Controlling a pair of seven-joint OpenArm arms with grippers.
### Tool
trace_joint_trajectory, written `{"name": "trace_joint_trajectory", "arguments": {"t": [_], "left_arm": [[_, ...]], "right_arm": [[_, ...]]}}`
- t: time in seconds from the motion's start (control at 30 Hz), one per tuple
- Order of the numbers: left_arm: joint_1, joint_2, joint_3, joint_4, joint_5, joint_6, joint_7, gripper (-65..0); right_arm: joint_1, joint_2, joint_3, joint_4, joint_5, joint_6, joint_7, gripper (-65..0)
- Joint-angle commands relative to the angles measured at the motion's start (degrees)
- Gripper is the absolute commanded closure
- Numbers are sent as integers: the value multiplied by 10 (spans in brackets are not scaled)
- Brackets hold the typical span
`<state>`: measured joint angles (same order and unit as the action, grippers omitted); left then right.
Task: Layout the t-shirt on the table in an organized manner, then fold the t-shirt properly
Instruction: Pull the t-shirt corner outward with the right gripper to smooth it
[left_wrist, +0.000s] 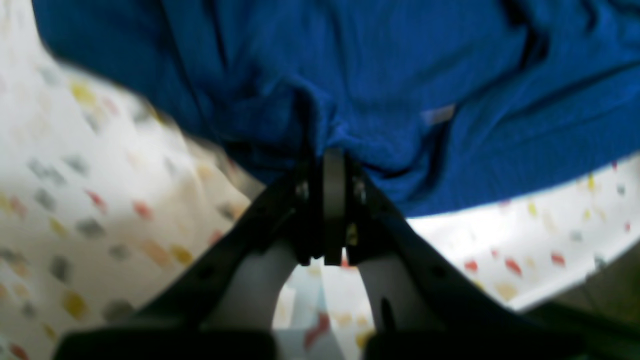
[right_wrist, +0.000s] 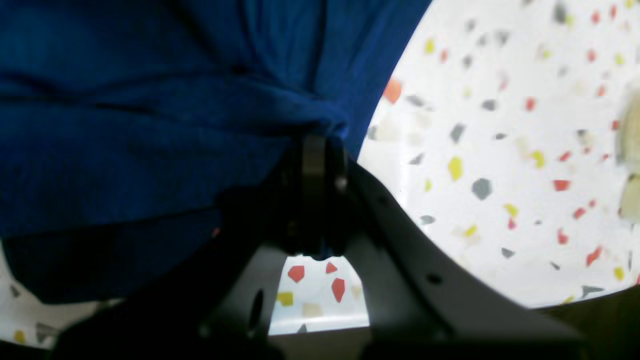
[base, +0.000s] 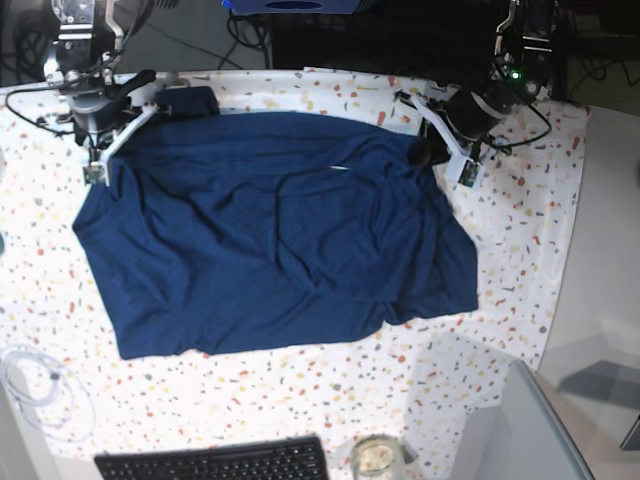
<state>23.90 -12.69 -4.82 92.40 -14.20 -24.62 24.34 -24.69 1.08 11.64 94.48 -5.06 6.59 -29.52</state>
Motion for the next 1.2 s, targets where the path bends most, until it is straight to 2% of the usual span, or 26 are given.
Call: {"name": "trace_joint_trajectory", "arguments": {"t": [0.0, 0.17, 0.33, 0.4, 0.5, 0.57, 0.6, 0.67, 0.73, 0.8, 0.83, 0.9, 0.93, 1.03, 1.07, 1.1, 1.17], "left_arm": [[1, -5, -2, 11, -9, -2, -18, 0], [7, -5, -2, 13, -9, 1, -18, 0], [8, -4, -2, 14, -9, 1, -17, 0], [8, -4, -2, 16, -9, 1, -16, 0], [8, -5, -2, 18, -11, 1, -15, 0], [15, -5, -2, 25, -11, 1, -15, 0], [21, -5, -2, 32, -10, 1, -15, -31], [35, -5, -2, 53, -10, 1, -15, -199], [51, -5, -9, 77, -10, 1, -15, -334], [67, -1, -36, 101, -11, 1, -15, -402], [75, 2, -52, 114, -12, 1, -15, -403], [84, 14, -85, 131, -12, 1, -15, -388], [84, 22, -106, 136, -12, 1, -15, -374], [84, 48, -182, 129, -12, 1, -15, -288], [81, 56, -210, 123, -12, -1, -15, -232], [80, 61, -236, 116, -12, -1, -15, -166], [74, 69, -285, 97, -12, -1, -15, 0]], "right_arm": [[2, 3, 2, 5, -1, -4, 12, 0], [-3, 3, 7, 6, 0, -5, 12, 0], [-1, -28, 78, 3, 1, -5, 12, -5], [-1, -31, 95, 9, 1, -2, 12, -59], [-7, -30, 98, 22, 1, -2, 9, -231], [-19, -30, 98, 40, 1, -2, 9, -321], [-23, -31, 98, 53, 1, -2, 9, -362], [-30, -32, 98, 79, 1, -1, 9, -419], [-29, -33, 97, 98, 1, -1, 12, -434], [-12, -29, 92, 104, 1, 0, 12, -432], [1, -24, 92, 102, 1, 0, 12, -432], [30, -13, 91, 98, 1, 12, 9, -432], [42, -11, 91, 94, 1, 32, 9, -432], [72, -11, 67, 89, 1, 142, 8, -432], [79, -11, 48, 88, 0, 175, 8, -432], [82, -11, 31, 88, -1, 185, 8, -432], [91, -10, -14, 82, -1, 186, 8, -432]]}}
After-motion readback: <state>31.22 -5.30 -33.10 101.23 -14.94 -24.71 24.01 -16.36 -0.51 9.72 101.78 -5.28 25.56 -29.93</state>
